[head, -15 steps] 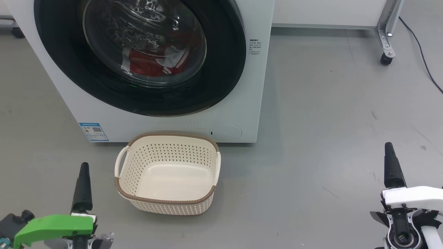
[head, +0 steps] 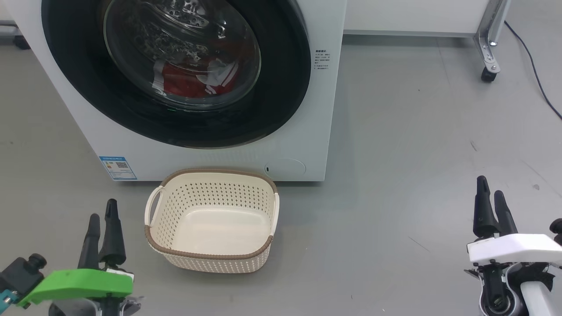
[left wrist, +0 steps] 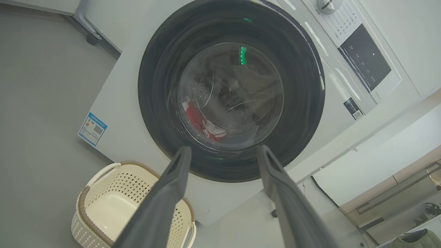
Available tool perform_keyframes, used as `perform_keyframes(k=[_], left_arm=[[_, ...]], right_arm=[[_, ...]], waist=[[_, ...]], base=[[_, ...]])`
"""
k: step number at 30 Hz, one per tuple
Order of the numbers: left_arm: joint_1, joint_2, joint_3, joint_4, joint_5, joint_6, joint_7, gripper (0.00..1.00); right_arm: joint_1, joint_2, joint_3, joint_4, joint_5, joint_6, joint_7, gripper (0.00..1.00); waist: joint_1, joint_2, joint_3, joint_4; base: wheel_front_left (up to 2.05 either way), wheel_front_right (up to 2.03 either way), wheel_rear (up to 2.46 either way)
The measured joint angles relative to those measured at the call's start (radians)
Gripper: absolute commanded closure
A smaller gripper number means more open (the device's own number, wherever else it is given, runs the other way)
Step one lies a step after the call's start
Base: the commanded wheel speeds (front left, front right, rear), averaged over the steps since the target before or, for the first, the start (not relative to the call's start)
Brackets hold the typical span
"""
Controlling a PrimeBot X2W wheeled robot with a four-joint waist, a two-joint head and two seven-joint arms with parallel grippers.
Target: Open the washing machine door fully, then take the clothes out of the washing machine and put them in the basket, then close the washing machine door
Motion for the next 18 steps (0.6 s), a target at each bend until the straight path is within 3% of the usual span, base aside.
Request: perform_keyframes(k=[18], left_arm=[[0.002, 0.002, -0.062, -0.012, 0.41, 0.025, -0.064, 0.0]], right_arm=[[0.0, -0.039, 0.104, -0.004, -0.283, -0.035, -0.058, 0.0]], waist=[[0.0, 0.0, 0.008, 0.0]], base=[[0.0, 0.0, 0.0]])
